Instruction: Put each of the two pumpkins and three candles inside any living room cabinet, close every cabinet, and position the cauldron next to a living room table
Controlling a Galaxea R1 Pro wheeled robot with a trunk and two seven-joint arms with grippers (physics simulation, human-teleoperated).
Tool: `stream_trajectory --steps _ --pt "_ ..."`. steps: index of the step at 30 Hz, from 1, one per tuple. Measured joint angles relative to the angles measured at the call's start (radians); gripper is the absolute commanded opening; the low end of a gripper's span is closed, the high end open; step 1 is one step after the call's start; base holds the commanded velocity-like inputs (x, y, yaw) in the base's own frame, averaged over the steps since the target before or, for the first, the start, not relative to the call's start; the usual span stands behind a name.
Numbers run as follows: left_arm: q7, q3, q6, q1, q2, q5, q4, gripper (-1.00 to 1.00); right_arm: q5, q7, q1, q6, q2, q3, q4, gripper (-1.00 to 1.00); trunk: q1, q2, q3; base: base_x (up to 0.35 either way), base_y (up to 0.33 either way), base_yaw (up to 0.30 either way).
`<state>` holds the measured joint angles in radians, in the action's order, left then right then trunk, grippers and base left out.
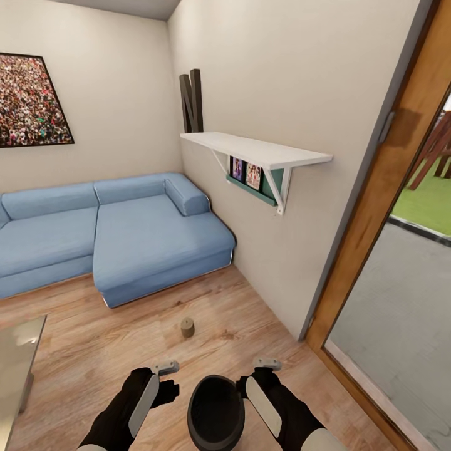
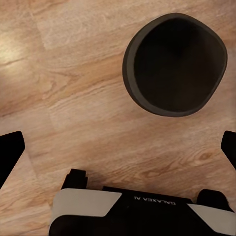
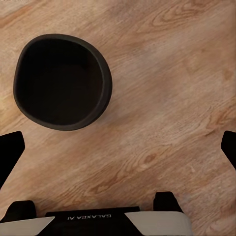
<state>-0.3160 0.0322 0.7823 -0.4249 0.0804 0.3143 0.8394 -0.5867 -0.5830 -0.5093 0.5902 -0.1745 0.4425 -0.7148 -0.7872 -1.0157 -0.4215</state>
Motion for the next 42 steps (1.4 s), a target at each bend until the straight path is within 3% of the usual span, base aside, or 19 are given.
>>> stream_trajectory --steps 10,35,42 --pt "0.001 0.0 -0.078 0.0 0.004 -0.001 -0.057 1.0 0.005 0.0 0.0 -0.005 0.0 0.002 0.004 1.0 -0.038 -0.07 -0.031 0.0 0.0 0.0" --pt "0.003 0.0 -0.089 0.0 0.024 -0.003 -0.07 1.0 0.002 -0.003 0.0 -0.043 0.0 -0.002 0.005 1.0 -0.134 -0.245 -0.11 0.0 0.0 0.0" --pt "0.072 0.001 -0.101 0.0 0.024 -0.006 -0.071 1.0 -0.001 0.014 0.0 -0.036 0.0 -0.003 0.005 1.0 -0.161 -0.294 -0.132 0.0 0.0 0.0"
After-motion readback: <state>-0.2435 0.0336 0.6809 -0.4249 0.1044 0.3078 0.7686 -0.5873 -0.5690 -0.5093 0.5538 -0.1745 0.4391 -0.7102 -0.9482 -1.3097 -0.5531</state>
